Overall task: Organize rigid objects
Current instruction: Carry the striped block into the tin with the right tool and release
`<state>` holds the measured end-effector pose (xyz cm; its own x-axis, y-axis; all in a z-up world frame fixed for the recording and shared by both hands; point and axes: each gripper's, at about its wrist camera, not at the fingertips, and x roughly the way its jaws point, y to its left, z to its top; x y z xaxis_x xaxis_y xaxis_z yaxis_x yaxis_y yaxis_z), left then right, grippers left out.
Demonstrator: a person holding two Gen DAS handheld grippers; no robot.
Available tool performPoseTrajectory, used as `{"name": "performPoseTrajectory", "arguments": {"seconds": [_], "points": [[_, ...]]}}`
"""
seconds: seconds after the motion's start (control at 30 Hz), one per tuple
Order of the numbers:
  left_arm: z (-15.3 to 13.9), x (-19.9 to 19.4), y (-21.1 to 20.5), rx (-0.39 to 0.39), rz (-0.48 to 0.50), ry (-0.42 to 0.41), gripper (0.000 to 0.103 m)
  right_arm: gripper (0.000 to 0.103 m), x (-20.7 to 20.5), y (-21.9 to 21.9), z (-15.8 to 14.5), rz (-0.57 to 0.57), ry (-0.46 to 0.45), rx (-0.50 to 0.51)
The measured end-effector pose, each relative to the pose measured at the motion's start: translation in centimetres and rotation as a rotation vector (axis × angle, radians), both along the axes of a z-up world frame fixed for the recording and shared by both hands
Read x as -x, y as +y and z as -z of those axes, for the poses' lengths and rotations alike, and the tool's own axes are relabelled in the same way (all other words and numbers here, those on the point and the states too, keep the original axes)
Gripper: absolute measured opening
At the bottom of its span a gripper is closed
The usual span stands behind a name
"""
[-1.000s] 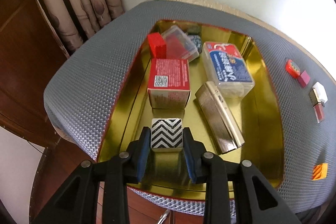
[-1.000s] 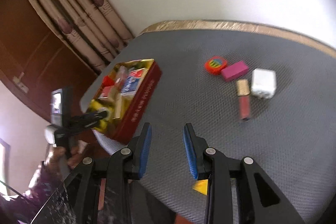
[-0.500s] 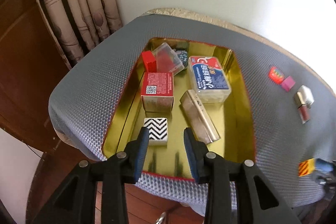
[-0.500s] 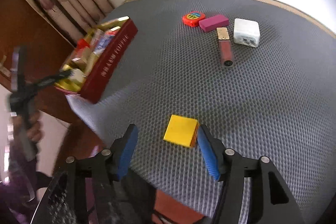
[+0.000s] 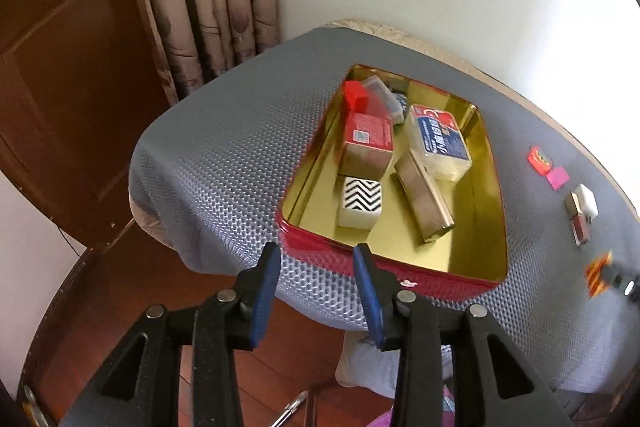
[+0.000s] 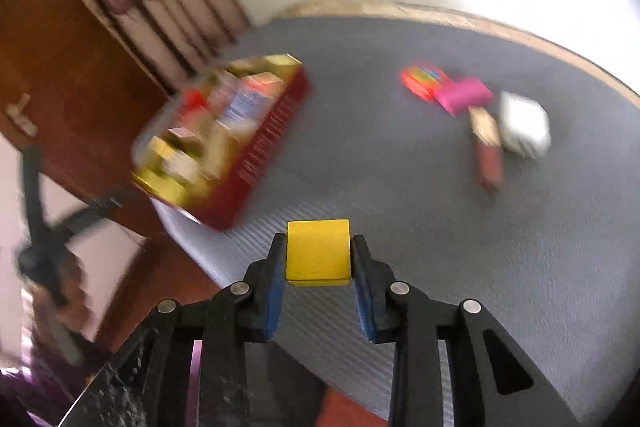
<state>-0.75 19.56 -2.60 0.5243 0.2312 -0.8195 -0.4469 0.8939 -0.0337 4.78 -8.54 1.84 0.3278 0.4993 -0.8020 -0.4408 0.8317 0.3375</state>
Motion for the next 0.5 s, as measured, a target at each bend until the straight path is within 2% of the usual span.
{"name": "performPoseTrajectory", "arguments": {"seconds": [0.13,0.2,0.37,0.5], "points": [[0.4,0.1,0.6,0.030,-0.013,0.005,0.038,0.029,-2.1,5.2,-2.5,-0.096,-0.010,-0.078],[0.8,0.1,0.8,0.049,-0.022,0.016,0.038,0.029,-3.0,8.3,-2.5,-0.146,-0.014,-0.071],[2.0,-0.2,1.2,0.089,-0.017,0.050,0.038,0.029,-4.6,14.2,-0.9,-0.218,0.000,-0.019],[2.3,-0.3,1.5,0.092,-0.017,0.058,0.038,0.029,-5.6,16.0,1.2,-0.221,-0.004,0.042]]}}
